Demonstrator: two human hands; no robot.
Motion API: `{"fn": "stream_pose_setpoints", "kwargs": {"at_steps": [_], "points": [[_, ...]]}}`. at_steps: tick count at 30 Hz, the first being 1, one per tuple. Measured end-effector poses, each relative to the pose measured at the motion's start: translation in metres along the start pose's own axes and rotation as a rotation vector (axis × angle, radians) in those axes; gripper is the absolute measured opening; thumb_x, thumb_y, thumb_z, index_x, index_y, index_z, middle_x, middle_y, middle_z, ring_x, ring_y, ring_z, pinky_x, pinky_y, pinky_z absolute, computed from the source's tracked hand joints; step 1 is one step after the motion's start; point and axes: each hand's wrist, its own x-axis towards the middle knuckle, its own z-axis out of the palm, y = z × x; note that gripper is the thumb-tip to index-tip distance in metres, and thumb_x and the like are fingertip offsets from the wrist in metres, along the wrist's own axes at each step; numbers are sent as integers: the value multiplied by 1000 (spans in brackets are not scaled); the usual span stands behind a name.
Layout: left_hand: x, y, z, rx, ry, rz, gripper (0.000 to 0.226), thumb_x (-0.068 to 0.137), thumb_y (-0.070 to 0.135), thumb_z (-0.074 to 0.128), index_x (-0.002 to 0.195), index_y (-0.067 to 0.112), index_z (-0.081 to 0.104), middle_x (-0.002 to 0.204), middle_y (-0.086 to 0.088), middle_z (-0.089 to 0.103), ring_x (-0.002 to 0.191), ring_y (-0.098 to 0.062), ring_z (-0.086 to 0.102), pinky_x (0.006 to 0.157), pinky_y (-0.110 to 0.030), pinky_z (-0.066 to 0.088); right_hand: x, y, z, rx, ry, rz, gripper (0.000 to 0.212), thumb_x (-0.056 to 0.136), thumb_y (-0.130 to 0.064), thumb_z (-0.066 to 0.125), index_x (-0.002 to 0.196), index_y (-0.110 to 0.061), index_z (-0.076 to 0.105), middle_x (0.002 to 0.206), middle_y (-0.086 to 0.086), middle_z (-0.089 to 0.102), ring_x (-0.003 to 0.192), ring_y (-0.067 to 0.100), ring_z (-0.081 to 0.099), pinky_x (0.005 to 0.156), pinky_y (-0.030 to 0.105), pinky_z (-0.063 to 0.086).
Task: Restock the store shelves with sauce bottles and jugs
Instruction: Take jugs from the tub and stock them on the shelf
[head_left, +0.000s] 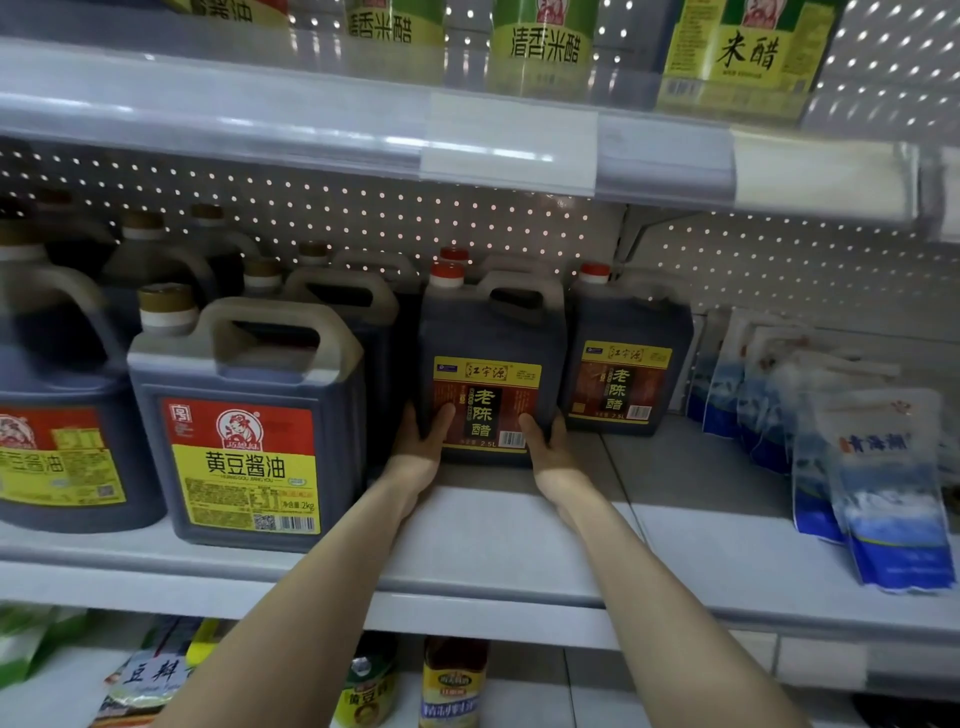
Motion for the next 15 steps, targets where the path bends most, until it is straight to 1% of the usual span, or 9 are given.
{"fn": "stream_pose_setpoints", "kwargs": {"at_steps": [4,8,11,13,15], "points": [[0,0,1,-1,-6,-3,73,97,44,45,154,19,7,158,-3,22,143,-25,25,113,-32,21,1,2,0,-6,4,0,65,99,-45,40,153,-23,12,154,1,32,139,27,35,108,34,30],[-6,4,0,-26,15,5,71,96,43,48,153,18,13,156,-4,28,141,-26,30,111,-32,25,-2,-1,-1,-13,7,7,66,98,-47,42,153,-24,14,154,2,33,138,27,35,108,34,31],[-18,7,-4,-10,23,4,67,96,44,48,152,21,20,153,-4,34,138,-27,35,109,-34,29,-14,-7,-5,-17,16,-10,62,99,-41,44,152,-18,21,151,3,37,138,26,37,103,29,31],[-29,10,-8,-1,1,8,65,96,45,48,152,23,22,152,-2,35,138,-27,35,109,-35,28,-28,-13,-9,-15,41,-36,60,98,-42,46,150,-19,28,149,3,40,135,25,40,98,28,32],[-43,16,-14,10,-23,42,63,97,41,49,151,21,24,151,-2,37,138,-25,35,108,-31,27,-49,-22,-11,-5,74,-76,55,97,-40,50,146,-19,36,142,0,47,127,16,45,94,24,32]]}}
